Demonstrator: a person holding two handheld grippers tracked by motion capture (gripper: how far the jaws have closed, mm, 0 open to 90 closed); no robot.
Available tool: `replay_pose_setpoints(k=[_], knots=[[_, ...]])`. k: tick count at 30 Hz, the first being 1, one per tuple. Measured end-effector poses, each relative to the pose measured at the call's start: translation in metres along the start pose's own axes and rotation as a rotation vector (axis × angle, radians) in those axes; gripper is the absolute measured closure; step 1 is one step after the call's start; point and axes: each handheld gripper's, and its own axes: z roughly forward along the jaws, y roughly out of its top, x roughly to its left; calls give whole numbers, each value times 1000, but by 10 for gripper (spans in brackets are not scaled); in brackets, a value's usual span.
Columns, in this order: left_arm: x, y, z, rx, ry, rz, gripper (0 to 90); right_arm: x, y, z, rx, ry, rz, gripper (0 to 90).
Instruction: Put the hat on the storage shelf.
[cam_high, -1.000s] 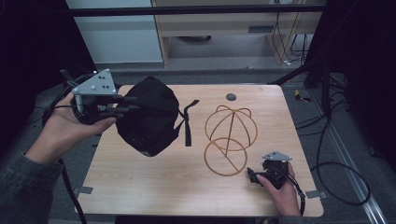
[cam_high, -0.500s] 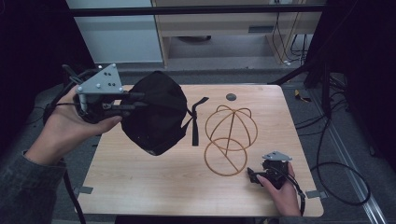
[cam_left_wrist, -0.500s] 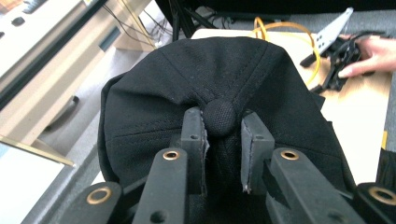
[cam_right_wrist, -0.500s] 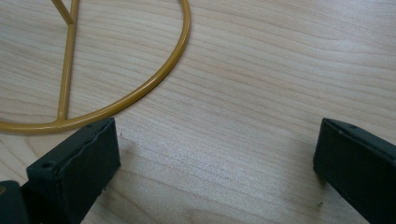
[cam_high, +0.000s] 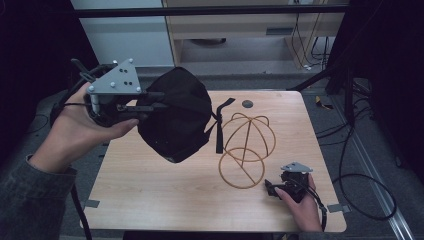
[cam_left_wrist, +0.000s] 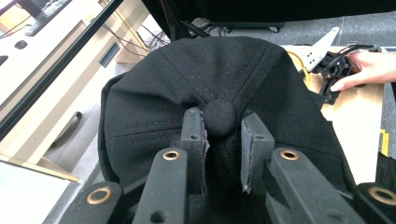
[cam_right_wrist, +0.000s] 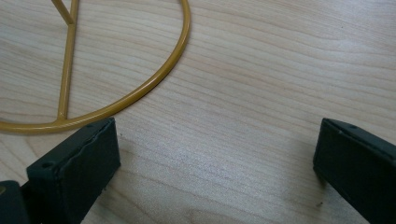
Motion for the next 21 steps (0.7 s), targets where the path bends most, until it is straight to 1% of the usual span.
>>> replay_pose_setpoints(k=[2, 6, 7, 12, 13, 17, 20, 21], knots=[[-1, 2, 1, 4, 0, 9, 747, 0, 0, 0, 0, 0, 0, 7], [-2, 6, 4, -3, -2, 11, 747, 0, 0, 0, 0, 0, 0, 7], [-2, 8, 4, 3, -4, 18, 747, 0, 0, 0, 0, 0, 0, 7], [-3, 12, 10, 7, -5, 17, 747, 0, 0, 0, 0, 0, 0, 7], [-3, 14, 10, 18, -7, 22, 747, 0, 0, 0, 0, 0, 0, 6], [-4, 20, 13, 23, -8, 32, 747, 0, 0, 0, 0, 0, 0, 7], [-3, 23, 22, 27, -13, 31, 747, 0, 0, 0, 1, 1, 3, 7], [-3, 23, 22, 27, -13, 31, 747, 0, 0, 0, 1, 1, 2, 7]])
